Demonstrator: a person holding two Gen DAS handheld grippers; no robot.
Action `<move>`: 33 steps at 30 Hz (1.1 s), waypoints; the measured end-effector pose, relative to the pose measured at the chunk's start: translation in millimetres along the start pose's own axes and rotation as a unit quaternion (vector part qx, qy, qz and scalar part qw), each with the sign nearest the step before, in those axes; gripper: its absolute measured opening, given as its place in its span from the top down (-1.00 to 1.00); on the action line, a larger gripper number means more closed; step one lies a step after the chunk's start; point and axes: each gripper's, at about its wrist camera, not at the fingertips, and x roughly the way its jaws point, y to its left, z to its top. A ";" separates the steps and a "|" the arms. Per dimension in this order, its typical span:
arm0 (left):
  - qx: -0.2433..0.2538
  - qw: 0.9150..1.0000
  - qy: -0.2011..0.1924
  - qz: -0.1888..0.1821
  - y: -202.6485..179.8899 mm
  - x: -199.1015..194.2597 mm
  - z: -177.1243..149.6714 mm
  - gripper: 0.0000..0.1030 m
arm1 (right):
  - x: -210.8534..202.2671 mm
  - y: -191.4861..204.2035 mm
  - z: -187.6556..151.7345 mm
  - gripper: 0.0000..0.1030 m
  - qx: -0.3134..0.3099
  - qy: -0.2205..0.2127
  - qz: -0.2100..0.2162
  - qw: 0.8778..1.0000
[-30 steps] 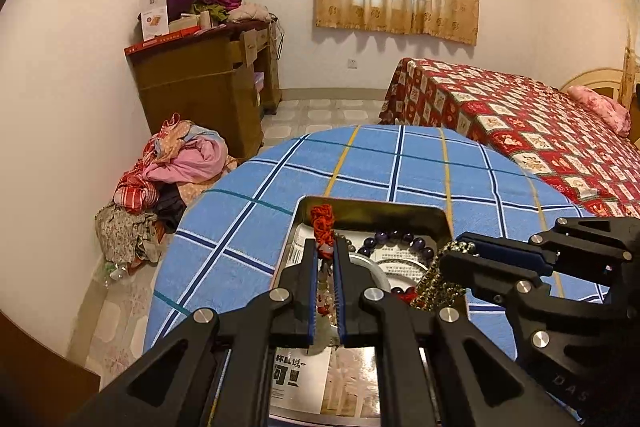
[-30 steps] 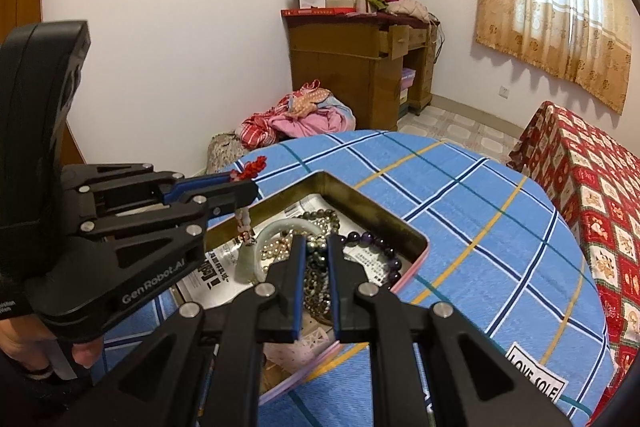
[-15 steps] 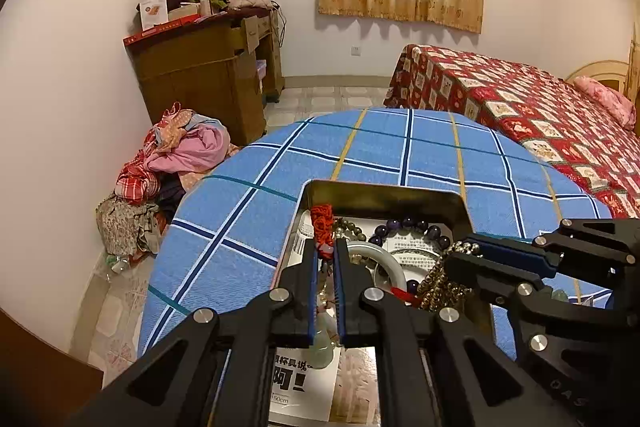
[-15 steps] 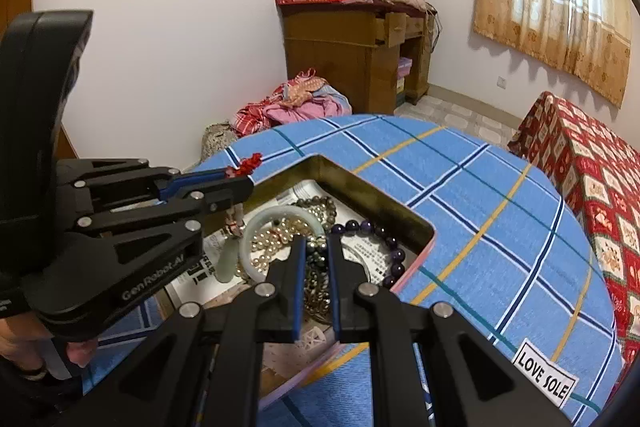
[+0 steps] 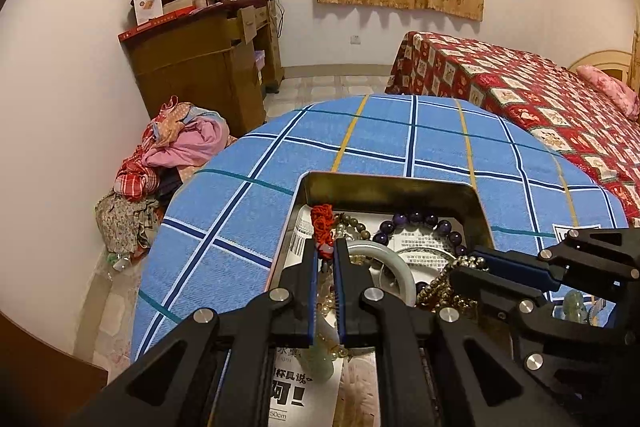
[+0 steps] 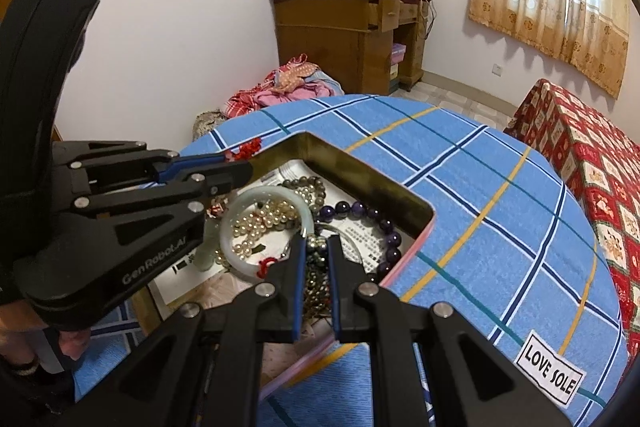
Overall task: Organize jewelry
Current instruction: 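Carry the red bracelet and gold beads into the pink tin and release both, then grasp the green jade bangle with the left tool while the right tool grasps the silver watch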
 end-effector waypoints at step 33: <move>-0.006 0.999 -0.014 0.044 3.7 -15.6 -3.1 -0.38 | -31.2 -17.6 -13.7 -0.39 0.023 -0.030 -0.050 0.998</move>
